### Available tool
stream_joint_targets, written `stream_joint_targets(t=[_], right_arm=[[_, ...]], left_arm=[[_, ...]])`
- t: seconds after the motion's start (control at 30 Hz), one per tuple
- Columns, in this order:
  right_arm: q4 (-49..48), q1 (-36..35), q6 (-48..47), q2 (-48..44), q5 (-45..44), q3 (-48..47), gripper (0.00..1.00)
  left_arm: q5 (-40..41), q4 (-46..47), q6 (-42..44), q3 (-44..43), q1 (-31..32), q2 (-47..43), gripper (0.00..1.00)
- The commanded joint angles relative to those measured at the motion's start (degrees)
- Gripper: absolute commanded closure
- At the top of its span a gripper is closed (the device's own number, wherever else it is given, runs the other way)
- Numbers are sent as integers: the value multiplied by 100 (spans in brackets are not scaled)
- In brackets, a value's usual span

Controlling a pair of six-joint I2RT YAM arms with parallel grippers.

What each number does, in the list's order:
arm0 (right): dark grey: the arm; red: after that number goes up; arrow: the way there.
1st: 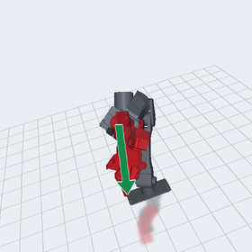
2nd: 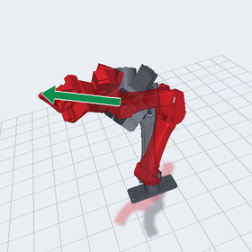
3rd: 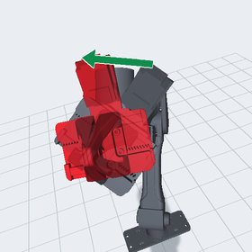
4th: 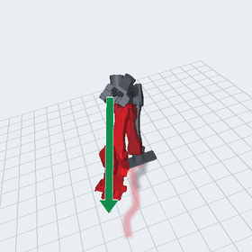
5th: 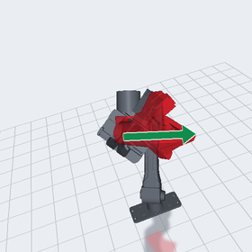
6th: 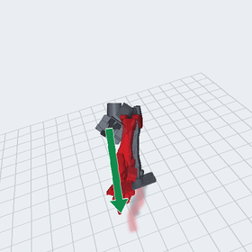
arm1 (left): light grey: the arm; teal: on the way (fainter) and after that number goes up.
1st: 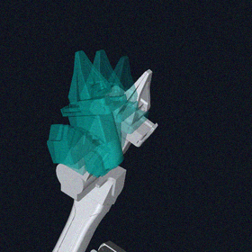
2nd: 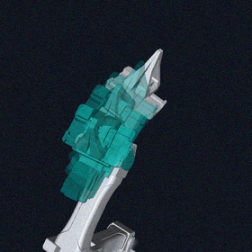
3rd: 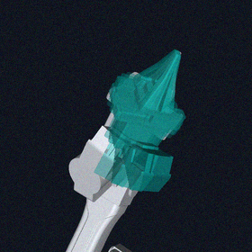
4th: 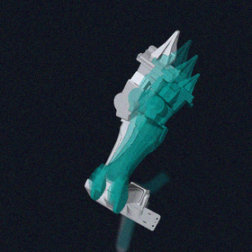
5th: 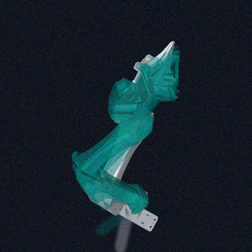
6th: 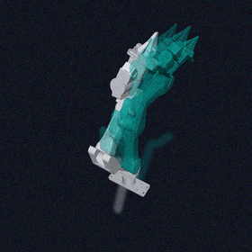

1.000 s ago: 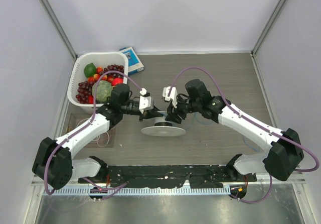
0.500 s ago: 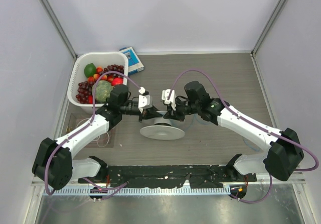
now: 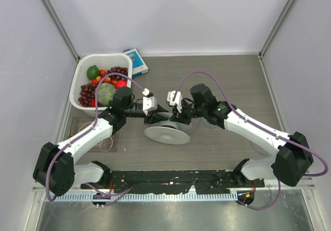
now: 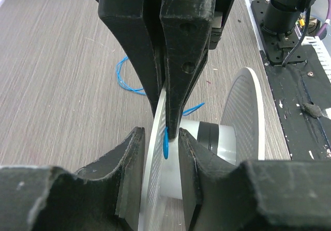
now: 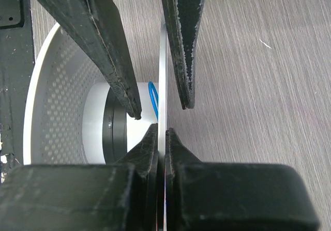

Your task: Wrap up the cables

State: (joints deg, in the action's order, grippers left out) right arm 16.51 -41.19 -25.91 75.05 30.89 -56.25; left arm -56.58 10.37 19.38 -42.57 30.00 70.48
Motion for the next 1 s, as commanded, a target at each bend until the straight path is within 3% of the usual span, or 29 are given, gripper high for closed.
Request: stream_joint_targets(t=[0.0, 0.2, 0.57, 0.97], right_arm=[[-333, 14, 121, -51, 22, -114, 100], [-316, 6, 121, -60, 39, -132, 99], [-263, 14, -89, -43, 154, -158, 99], [-245, 14, -133, -8, 198, -167, 99]], left_arm=[[-29, 325, -22, -129, 41, -25, 66], [6, 273, 92, -85, 41, 89, 65], [-178, -141, 550, -252, 50, 300, 74], [-240, -79, 278, -331, 76, 388, 73]])
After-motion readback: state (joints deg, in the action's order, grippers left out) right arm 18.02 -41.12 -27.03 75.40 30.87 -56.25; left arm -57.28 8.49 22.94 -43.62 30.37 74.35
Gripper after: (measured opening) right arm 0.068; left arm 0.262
